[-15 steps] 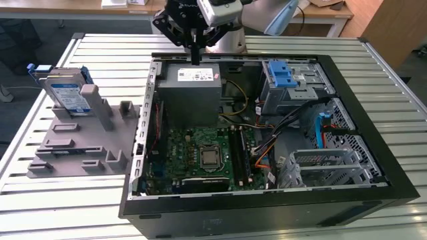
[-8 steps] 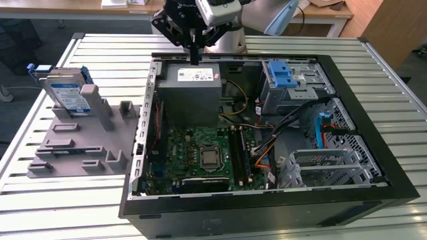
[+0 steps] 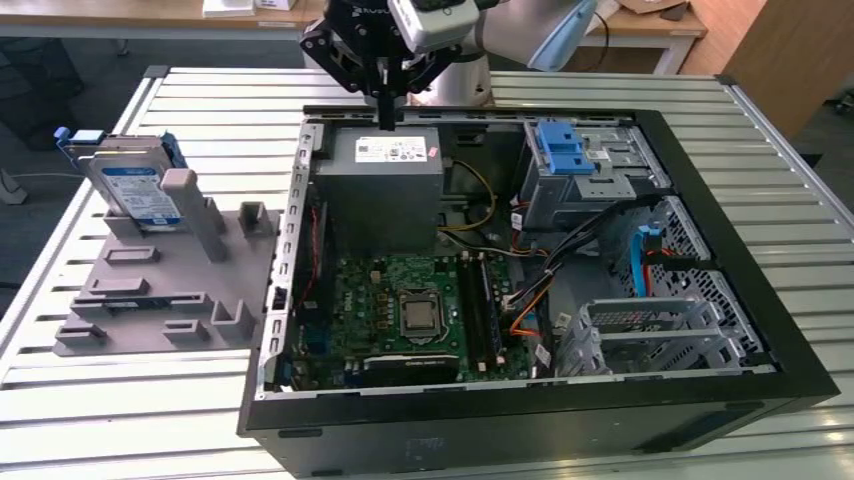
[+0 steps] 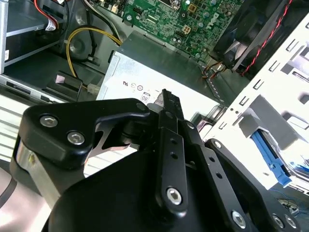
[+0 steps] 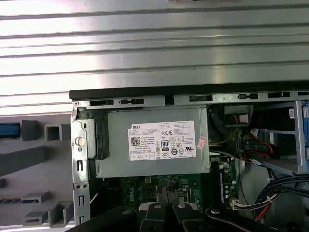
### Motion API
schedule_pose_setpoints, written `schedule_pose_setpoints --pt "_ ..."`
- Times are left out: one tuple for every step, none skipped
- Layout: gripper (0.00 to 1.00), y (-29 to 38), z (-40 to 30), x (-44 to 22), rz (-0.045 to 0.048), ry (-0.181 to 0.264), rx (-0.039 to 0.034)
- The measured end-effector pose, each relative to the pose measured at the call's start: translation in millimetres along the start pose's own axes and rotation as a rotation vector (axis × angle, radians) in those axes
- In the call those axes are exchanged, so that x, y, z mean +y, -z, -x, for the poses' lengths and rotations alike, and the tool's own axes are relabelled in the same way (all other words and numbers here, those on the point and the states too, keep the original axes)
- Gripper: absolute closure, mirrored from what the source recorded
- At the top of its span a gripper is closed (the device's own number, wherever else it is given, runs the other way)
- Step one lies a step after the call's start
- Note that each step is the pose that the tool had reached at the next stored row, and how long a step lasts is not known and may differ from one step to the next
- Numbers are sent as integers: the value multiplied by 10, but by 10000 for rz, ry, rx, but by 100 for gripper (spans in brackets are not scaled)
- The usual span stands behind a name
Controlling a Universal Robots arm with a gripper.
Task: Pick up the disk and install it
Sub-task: 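Reach for the disk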
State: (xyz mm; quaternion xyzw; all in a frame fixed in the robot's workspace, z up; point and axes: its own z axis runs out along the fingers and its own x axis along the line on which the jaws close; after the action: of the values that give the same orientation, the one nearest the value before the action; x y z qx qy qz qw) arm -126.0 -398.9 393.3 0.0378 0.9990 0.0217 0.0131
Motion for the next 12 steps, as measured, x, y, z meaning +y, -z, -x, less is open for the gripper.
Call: schedule_pose_setpoints --pt "89 0 -1 0 0 -1 0" --pt "89 0 -8 -1 0 -2 0" --pt "89 0 -10 -1 0 -1 0" --pt "89 0 -11 -1 0 -1 0" --pt "89 0 -14 -1 0 -2 0" --pt "89 0 -16 -1 1 -2 0" --pt "89 0 -18 -1 0 -2 0" --pt "89 0 -20 -1 0 -1 0" --pt "89 0 -22 -2 0 -2 0" --pt "89 0 -25 -2 0 -2 0" --pt "89 0 -27 -2 0 -2 0" --pt "89 0 -29 -2 0 -1 0"
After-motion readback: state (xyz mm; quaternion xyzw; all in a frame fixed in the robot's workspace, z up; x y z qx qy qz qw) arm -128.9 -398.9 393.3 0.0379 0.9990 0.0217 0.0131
